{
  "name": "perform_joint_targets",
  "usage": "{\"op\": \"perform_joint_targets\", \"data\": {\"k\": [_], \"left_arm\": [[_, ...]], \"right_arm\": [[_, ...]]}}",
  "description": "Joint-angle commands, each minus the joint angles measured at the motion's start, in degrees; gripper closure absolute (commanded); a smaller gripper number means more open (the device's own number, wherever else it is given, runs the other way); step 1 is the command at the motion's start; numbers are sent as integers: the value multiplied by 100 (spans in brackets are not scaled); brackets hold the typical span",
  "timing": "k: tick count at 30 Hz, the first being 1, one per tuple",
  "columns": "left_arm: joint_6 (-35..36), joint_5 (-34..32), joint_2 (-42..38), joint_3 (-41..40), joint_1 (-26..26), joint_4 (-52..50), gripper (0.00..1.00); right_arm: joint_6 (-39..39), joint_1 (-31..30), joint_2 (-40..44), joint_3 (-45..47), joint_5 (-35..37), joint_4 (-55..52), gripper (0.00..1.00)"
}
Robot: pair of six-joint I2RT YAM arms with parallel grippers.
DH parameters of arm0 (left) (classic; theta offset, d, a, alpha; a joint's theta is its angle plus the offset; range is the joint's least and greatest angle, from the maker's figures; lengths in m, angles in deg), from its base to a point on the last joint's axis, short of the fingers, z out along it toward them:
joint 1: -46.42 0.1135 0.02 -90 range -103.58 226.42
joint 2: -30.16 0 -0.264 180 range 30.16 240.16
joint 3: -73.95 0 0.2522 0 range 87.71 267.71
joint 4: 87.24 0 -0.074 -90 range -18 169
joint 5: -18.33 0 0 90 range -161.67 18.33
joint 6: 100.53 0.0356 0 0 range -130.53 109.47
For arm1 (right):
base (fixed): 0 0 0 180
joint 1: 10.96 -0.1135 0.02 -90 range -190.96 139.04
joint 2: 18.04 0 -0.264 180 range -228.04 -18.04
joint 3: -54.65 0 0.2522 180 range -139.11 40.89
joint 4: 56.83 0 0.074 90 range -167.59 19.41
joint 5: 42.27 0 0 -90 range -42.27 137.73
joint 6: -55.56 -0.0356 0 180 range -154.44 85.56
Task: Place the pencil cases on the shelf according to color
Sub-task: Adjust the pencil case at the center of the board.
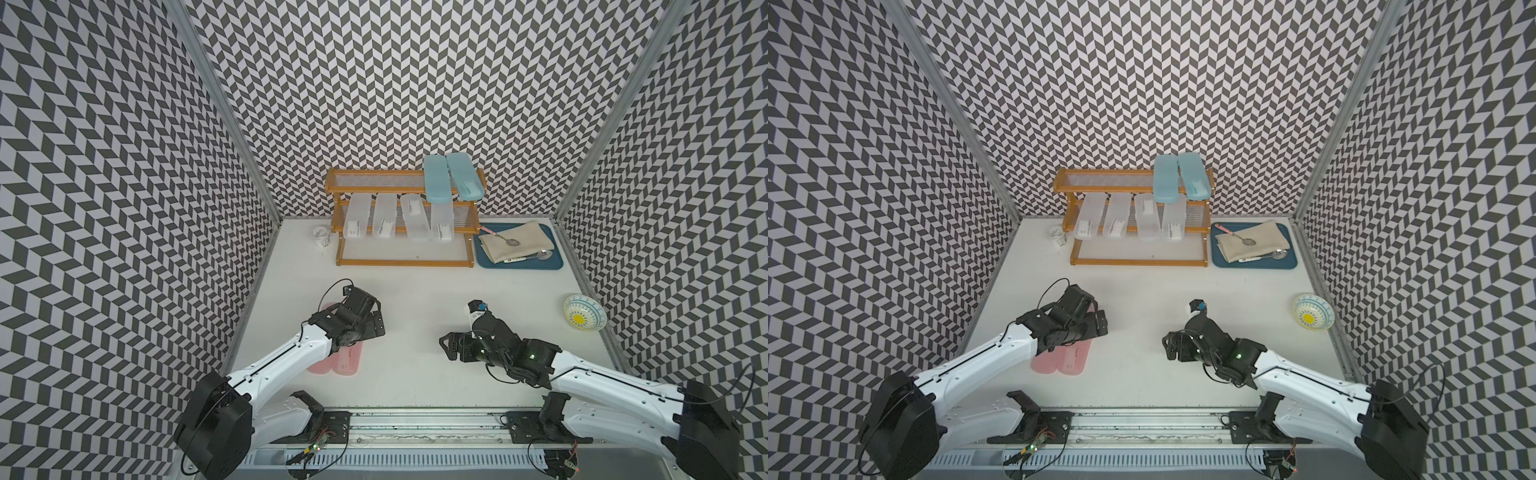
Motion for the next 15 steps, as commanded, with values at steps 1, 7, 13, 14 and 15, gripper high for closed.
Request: {"op": "perform_joint_targets", "data": {"k": [1,7,13,14,15], "left_arm": [[-407,-311,-72,-157,-149,242,0],[-614,-199,-132,-382,-210,231,0],[-946,-336,-56,-500,-500,146,0],[-1006,-461,-21,-460,-552,62,0],[-1037,-594,2,-409,-600,-13,1]], "right_arm": [[-12,-30,98,107,104,178,7],[96,-31,-47,174,31,345,7],[165,-26,-210,87,38,290,7],[160,-33,-212,92,51,298,7],[156,-27,-216,106,52,308,7]]}}
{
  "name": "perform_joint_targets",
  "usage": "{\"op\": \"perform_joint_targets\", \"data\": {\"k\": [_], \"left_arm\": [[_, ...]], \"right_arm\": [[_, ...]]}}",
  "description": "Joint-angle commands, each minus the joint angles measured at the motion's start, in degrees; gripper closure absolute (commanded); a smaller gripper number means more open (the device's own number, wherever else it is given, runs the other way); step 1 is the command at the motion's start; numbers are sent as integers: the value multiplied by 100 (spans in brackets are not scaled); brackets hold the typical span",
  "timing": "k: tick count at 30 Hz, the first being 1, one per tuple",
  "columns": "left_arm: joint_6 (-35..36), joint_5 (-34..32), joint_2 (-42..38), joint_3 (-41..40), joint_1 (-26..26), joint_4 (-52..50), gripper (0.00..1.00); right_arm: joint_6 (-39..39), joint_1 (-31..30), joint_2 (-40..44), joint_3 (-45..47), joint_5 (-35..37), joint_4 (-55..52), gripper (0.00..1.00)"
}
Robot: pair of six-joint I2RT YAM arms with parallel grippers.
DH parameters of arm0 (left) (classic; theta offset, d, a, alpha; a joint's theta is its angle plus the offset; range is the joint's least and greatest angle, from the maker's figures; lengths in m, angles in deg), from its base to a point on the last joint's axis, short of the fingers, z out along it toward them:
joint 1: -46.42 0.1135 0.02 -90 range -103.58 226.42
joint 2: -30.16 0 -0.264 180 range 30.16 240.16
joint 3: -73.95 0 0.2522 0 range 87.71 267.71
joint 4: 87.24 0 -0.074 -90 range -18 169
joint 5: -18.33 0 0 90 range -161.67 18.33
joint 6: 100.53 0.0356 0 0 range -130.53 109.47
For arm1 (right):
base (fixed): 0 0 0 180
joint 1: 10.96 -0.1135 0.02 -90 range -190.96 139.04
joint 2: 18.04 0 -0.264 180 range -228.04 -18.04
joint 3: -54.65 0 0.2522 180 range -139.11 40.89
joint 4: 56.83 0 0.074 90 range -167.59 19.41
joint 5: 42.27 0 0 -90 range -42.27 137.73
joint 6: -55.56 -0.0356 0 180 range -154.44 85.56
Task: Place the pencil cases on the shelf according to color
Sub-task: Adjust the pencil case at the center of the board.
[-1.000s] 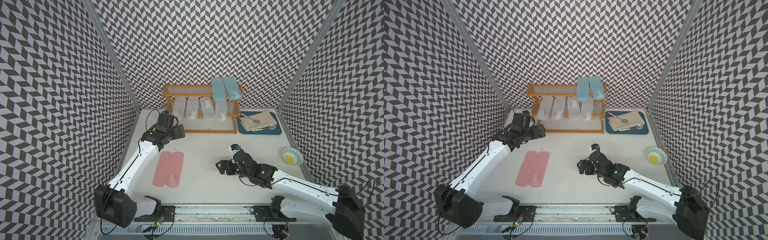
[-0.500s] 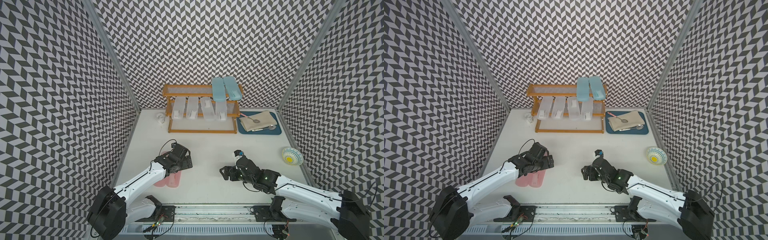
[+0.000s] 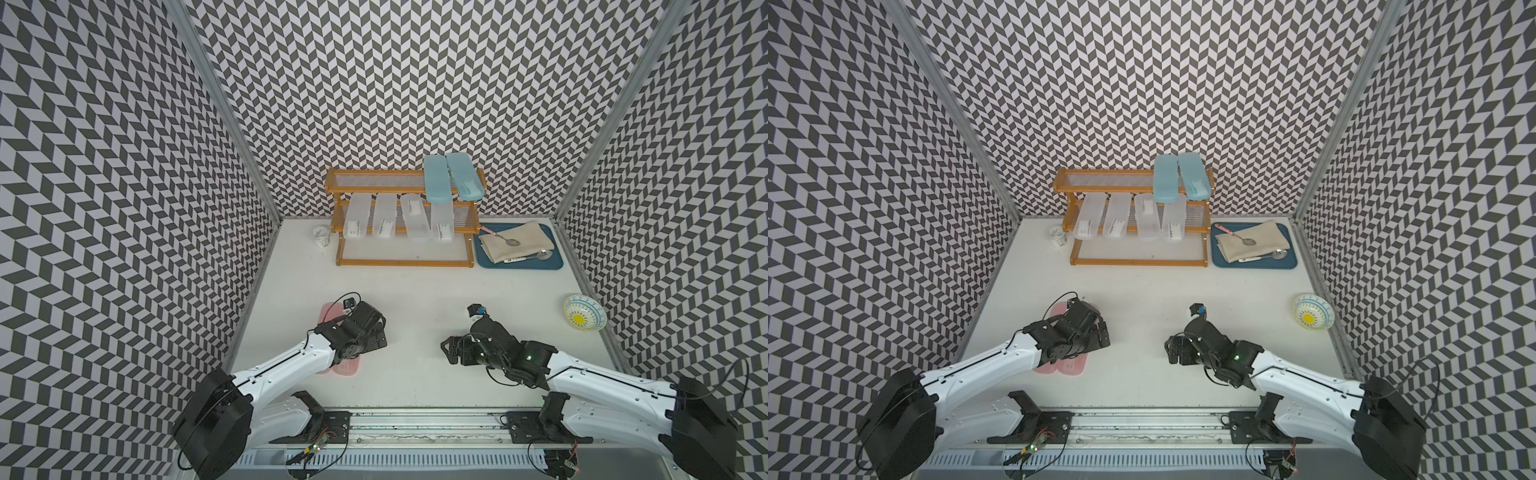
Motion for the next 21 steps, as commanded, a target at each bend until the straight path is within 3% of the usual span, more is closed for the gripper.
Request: {"op": "perform_joint_targets", "data": {"k": [1,5,9,15,21], "left_arm": [[-267,-486,62,138,-130,-198,0],[-301,-937,89,274,-89,-290,0],[-101,-973,240,300,183,-196,0],[302,-479,221,-16,840,305,0],[417,36,479,-185,823,654,0]], "right_arm": [[56,-31,-31,-52,52,251,7],[7,-30,-31,-23,12,286,7],[-1,-29,-73,-22,-36,273,7],[22,-28,-195,-1,-46,355,7],[69,-31,-509,-165,-71,356,7]]}}
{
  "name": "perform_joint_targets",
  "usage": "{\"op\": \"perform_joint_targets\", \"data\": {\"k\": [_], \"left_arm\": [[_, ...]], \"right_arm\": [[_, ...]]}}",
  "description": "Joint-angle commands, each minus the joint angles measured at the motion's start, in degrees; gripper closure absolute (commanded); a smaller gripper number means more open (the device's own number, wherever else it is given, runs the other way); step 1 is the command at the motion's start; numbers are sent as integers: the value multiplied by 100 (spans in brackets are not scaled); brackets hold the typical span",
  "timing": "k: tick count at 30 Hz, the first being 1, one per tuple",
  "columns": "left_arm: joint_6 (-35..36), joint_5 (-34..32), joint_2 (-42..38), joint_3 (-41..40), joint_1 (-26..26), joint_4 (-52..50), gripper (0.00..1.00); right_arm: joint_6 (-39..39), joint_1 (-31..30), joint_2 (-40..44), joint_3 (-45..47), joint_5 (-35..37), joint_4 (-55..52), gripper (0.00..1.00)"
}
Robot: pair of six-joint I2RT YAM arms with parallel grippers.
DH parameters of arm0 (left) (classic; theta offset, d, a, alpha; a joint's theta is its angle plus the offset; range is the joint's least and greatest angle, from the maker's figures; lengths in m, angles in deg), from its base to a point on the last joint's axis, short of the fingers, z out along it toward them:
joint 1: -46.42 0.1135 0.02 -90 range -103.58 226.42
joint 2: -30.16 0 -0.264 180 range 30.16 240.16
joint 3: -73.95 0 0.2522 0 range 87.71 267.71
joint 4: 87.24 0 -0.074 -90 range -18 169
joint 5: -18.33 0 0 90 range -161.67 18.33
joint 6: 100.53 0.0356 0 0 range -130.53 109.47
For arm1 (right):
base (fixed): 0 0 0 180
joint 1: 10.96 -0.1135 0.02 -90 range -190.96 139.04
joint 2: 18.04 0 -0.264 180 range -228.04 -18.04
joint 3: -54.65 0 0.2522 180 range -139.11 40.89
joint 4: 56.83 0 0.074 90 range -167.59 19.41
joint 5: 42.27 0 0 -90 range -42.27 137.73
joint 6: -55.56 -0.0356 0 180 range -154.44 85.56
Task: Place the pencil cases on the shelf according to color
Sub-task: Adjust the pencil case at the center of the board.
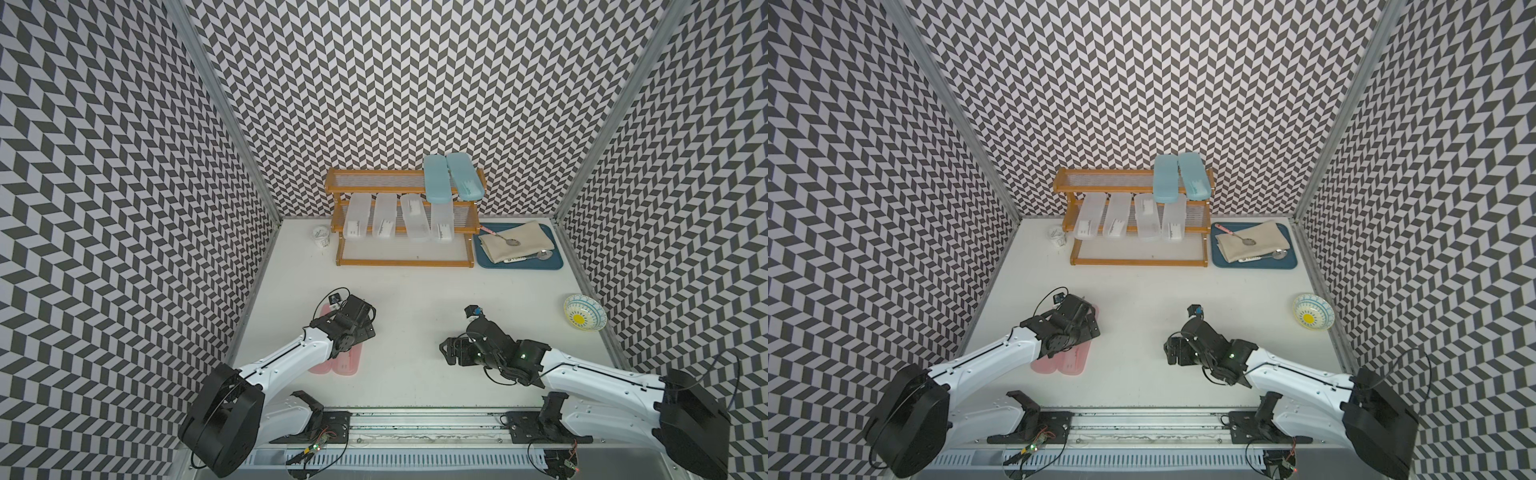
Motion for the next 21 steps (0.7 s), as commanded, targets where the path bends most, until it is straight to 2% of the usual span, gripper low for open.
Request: {"op": "perform_joint_targets", "data": {"k": [1,7,12,17,21], "left_arm": [[111,417,234,-107,-160,375,0],[-289,721,824,-94,-948,735,0],[-674,722,1273,566,-1804,952,0],[-575,764,1913,1246,-2138,1210,0],[-413,509,2372,1810,-2362,949,0]], "right_arm": [[23,-26,-146,-155,-39,243,7],[-84,-33,-91,-196,85,157,7],[-85,-29,223,-173,308,-82,6],[-103,-16,420,-284,628,-514,6],[-72,-17,571,-329,741,-676,6]]}}
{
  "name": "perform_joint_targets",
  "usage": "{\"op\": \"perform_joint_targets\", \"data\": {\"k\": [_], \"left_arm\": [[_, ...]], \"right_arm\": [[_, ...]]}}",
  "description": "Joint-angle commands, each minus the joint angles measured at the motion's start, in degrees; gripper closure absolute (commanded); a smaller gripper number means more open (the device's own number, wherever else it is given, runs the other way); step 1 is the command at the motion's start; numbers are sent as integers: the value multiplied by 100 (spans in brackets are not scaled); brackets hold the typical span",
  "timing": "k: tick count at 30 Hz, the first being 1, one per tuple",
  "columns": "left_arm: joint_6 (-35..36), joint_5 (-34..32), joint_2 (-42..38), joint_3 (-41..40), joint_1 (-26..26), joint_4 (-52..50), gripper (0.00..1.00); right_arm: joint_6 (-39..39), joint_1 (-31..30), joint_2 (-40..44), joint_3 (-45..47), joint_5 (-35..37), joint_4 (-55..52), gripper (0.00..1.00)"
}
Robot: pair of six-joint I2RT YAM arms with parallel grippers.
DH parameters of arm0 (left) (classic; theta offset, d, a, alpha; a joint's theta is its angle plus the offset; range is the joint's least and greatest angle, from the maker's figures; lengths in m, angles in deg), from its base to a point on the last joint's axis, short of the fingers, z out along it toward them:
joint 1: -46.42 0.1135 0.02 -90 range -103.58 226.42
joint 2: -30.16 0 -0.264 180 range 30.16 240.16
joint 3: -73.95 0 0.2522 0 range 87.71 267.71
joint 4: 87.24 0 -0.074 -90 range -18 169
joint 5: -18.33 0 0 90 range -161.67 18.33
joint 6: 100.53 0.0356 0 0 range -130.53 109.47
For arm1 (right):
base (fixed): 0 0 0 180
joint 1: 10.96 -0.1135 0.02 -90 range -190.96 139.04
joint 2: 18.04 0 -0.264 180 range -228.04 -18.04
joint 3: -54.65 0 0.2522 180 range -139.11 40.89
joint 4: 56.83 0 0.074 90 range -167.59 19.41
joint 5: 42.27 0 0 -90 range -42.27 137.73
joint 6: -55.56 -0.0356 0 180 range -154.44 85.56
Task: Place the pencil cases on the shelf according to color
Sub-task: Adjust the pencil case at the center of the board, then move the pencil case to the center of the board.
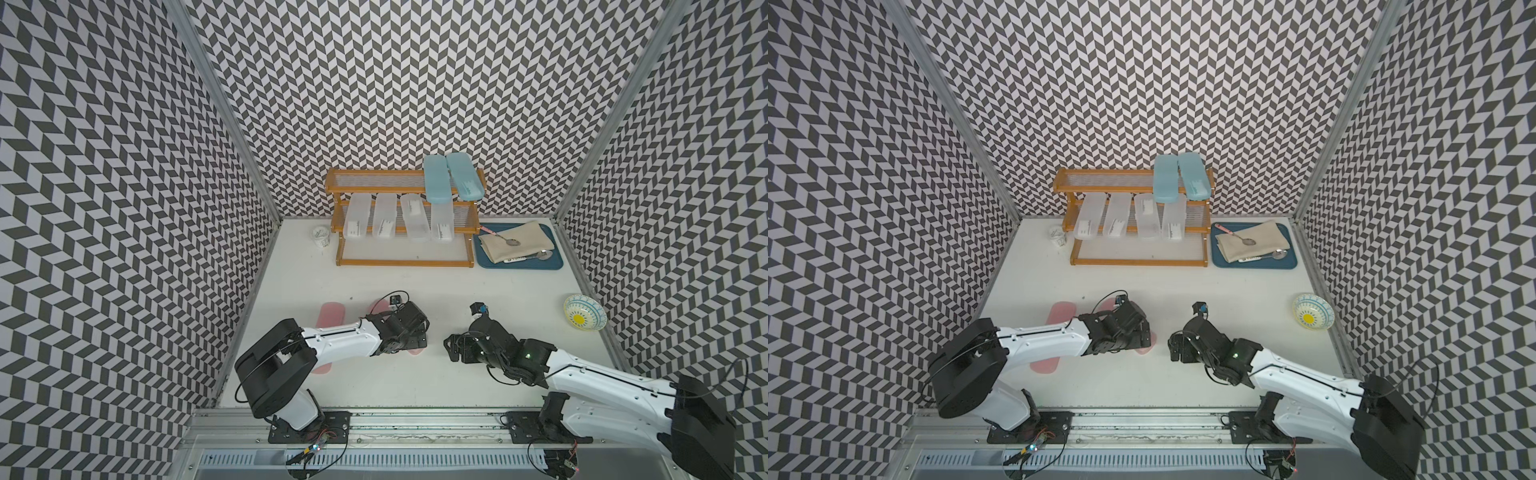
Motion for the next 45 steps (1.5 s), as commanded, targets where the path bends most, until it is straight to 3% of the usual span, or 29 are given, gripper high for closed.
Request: {"op": "perform_joint_targets", "data": {"k": [1,4,7,11,14,18,24,29,35,45], "left_arm": [[55,-179,214,386,-109,-169,0],[49,-637,-87,353,-2,-468,0],[175,-727,-671,-6,448,-530,0],[548,-754,-1522,-547,1272,-627,0],[793,-922,-2030,-890,1804,-712,0],[1044,-672,-2547,-1337,2555,-488,0],[874,-24,-3402,-2031,3448,265,0],[1002,22,-3393,-2025,4036,409,0],[1155,320,-3184,-2057,4768,506,0],[1291,696,-2778,-2203,4856,852,0]], "right_arm": [[49,-21,199,-198,223,-166,6],[401,-23,226,-330,-190,-60,5],[927,-17,60,-407,-489,241,5],[1444,-19,-628,-990,19,17,5],[2020,-33,-1395,-1712,-144,-217,5],[2476,-67,-2332,-2379,-12,-219,5],[2816,-119,-3227,-3015,-502,380,4],[3052,-175,-4201,-3738,-107,230,1],[3205,-319,-4855,-4116,-172,407,0],[2691,-365,-5338,-3969,292,663,0]]}}
